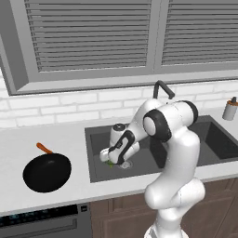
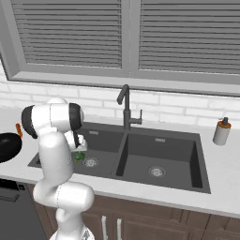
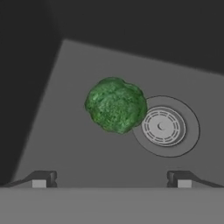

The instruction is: Pick the broccoli from the sink and place it in the bowl. Then pick the bowl and place it in the microwave. Then close the microwave door and press the start button.

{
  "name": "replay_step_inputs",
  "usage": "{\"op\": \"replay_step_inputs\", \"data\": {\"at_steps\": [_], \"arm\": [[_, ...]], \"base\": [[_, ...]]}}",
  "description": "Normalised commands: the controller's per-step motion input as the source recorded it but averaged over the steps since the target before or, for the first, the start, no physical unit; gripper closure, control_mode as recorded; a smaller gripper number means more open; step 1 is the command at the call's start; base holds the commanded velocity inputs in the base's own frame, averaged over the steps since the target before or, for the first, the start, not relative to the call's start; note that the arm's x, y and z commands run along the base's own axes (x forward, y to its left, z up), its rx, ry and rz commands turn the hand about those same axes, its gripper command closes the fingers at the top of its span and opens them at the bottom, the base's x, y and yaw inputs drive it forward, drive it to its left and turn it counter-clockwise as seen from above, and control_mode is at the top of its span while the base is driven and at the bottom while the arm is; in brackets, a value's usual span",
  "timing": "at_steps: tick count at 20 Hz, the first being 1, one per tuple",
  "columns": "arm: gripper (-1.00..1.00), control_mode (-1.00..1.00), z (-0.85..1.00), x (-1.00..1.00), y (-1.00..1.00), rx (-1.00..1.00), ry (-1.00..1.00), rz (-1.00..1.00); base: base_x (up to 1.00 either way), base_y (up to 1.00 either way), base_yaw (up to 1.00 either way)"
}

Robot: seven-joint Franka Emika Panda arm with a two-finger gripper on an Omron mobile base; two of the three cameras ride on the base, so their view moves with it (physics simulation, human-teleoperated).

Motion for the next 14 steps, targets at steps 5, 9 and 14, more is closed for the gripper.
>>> {"op": "replay_step_inputs", "data": {"at_steps": [5,9,14], "arm": [[-1.00,-1.00,-0.29,0.37,0.01,0.00,0.02,0.00],[-1.00,-1.00,-0.44,0.21,0.00,0.00,0.00,0.00],[-1.00,-1.00,-0.34,0.16,0.00,0.00,0.00,0.00]], "base": [[0.00,0.00,0.00],[0.00,0.00,0.00],[0.00,0.00,0.00]]}}
